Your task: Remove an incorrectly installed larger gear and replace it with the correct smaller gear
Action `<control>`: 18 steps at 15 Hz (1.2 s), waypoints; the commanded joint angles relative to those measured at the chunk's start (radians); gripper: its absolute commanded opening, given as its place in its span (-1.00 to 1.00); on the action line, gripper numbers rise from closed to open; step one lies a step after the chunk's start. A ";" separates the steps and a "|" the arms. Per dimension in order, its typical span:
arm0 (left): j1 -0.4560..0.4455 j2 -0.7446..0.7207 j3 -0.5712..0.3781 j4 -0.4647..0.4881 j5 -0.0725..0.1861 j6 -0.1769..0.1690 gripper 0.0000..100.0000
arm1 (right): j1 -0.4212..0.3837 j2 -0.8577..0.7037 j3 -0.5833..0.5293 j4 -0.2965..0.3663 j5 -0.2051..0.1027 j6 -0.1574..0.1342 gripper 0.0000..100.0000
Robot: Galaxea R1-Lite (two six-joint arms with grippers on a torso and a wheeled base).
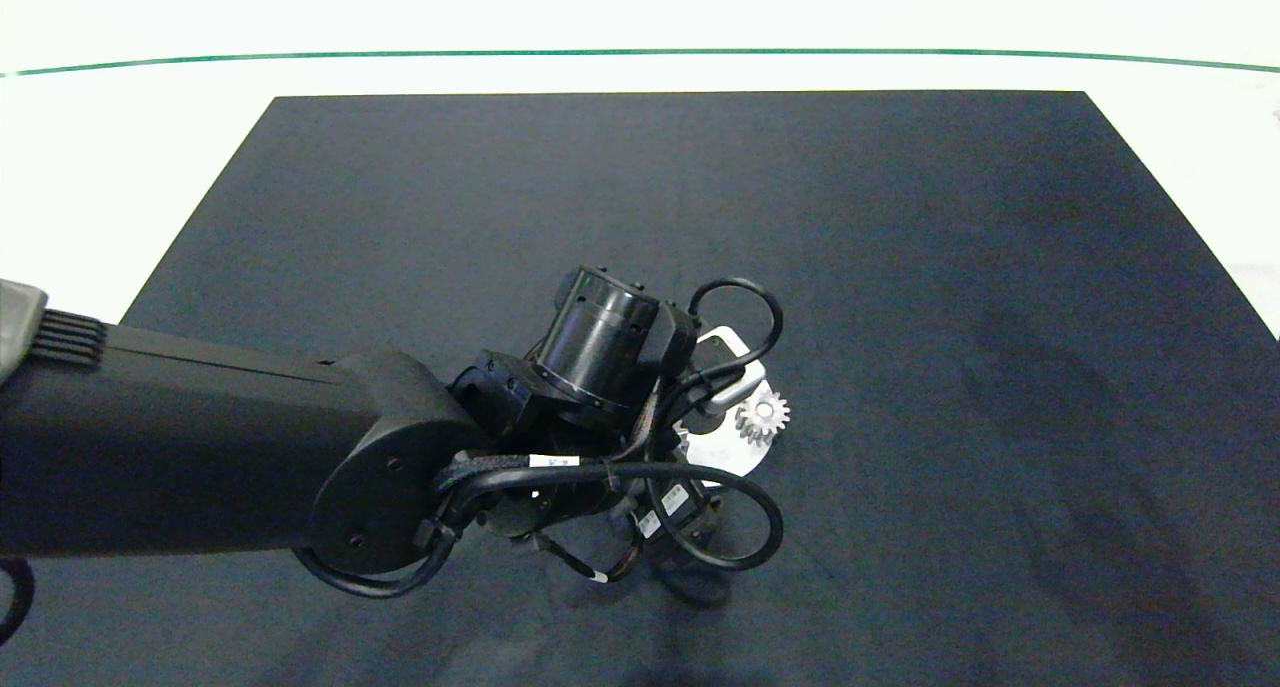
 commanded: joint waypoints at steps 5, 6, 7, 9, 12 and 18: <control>0.040 -0.019 -0.028 0.081 0.001 0.004 0.75 | 0.001 -0.003 0.000 0.001 0.000 -0.001 1.00; 0.040 -0.023 -0.031 0.084 0.000 0.004 0.72 | 0.001 -0.003 0.000 0.001 0.000 -0.001 1.00; 0.038 -0.024 -0.036 0.084 0.000 0.004 0.66 | 0.001 -0.003 0.000 0.001 0.000 0.000 1.00; 0.034 -0.024 -0.039 0.087 0.001 0.002 0.60 | 0.001 -0.008 0.000 0.001 0.000 -0.001 1.00; 0.029 -0.018 -0.037 0.087 0.000 0.002 0.48 | 0.002 -0.009 0.002 0.001 0.002 -0.001 1.00; 0.027 -0.001 -0.032 0.087 0.000 -0.010 0.24 | 0.002 -0.011 0.003 0.001 0.002 0.000 1.00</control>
